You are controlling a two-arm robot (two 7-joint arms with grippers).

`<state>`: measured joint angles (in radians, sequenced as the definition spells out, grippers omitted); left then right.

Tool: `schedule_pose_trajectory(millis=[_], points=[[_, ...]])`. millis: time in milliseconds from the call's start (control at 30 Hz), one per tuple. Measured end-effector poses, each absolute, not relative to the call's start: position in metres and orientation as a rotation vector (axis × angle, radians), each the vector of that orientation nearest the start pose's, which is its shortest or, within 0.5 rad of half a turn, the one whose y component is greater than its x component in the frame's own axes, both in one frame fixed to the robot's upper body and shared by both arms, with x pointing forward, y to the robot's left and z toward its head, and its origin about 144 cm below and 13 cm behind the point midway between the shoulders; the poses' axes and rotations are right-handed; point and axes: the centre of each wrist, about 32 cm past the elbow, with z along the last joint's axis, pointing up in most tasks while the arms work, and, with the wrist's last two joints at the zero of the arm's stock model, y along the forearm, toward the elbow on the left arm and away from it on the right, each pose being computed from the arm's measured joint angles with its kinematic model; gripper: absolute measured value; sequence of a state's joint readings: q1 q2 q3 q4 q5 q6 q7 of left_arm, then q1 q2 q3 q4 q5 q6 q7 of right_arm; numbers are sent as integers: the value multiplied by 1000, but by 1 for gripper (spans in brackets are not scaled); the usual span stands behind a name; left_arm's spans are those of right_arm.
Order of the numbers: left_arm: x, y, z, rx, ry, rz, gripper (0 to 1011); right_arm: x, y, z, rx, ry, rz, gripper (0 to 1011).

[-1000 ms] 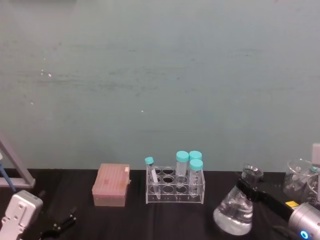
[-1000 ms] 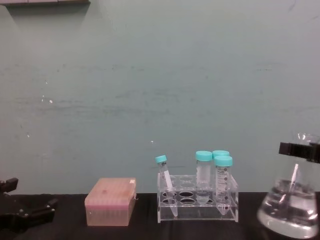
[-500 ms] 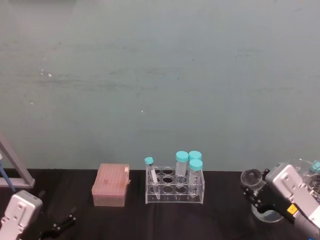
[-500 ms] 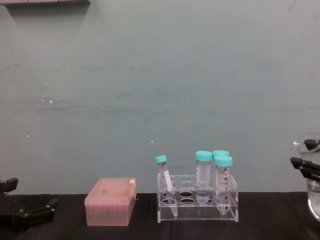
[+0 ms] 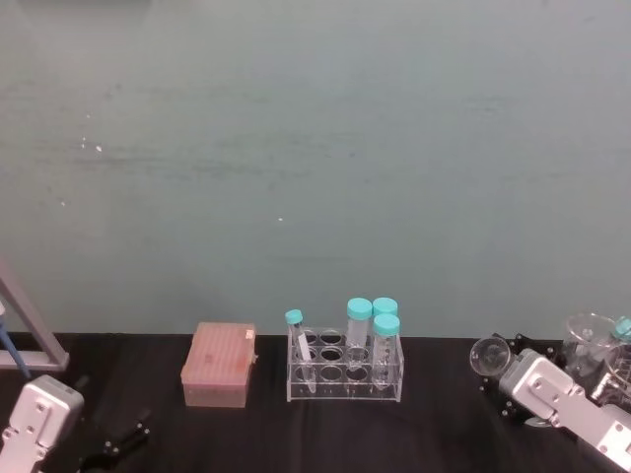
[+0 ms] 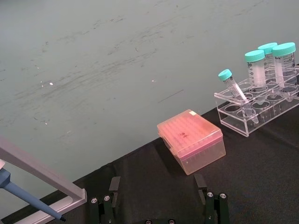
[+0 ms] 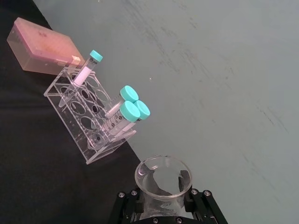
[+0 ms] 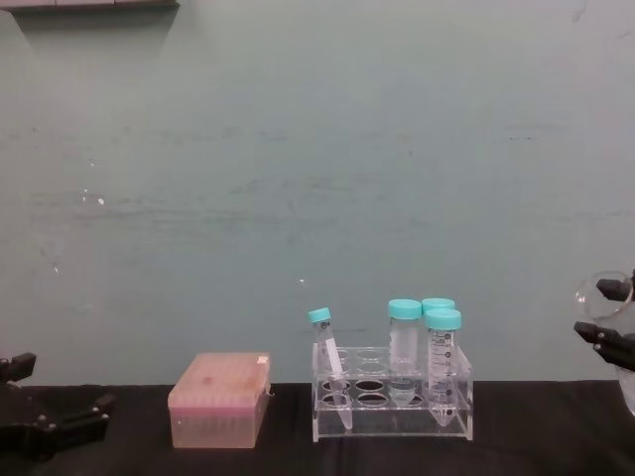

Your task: Pick up the beaker with the right gripper, shake it three times, and then put it down.

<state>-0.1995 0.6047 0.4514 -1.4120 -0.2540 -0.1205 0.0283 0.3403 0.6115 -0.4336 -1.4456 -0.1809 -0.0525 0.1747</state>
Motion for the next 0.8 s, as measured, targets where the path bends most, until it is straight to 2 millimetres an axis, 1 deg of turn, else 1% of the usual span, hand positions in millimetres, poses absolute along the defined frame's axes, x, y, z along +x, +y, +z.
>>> schedule_pose_trajectory(millis=[233,367,433,467,533,567,600,733,800], points=[[489,310,1140,304,-285,1248,1000,528,-309,1203,-617,-735,-999,450],[489,310,1140,304,-285,1248,1000,529,-309,1204,-587,-702,-1014,450],[489,310,1140,304,-285,1248,1000,529,-310,1205,-487,-563,-1044,450],[489,310,1140,304,-285,1248,1000,529,-309,1205,-399,-446,-1060,450],[489,310,1140,305,-285,1248,1000,530,-309,1206,-309,-334,-1071,450],[489,310,1140,305,-285,1248,1000,530,-308,1205,-203,-209,-1080,450],[489,310,1140,305,-285,1248,1000,530,-308,1205,-148,-144,-1081,450],[489,310,1140,304,-285,1248,1000,531,-306,1202,15,62,-1077,450],[489,310,1140,305,-285,1248,1000,531,-305,1201,50,114,-1071,450]])
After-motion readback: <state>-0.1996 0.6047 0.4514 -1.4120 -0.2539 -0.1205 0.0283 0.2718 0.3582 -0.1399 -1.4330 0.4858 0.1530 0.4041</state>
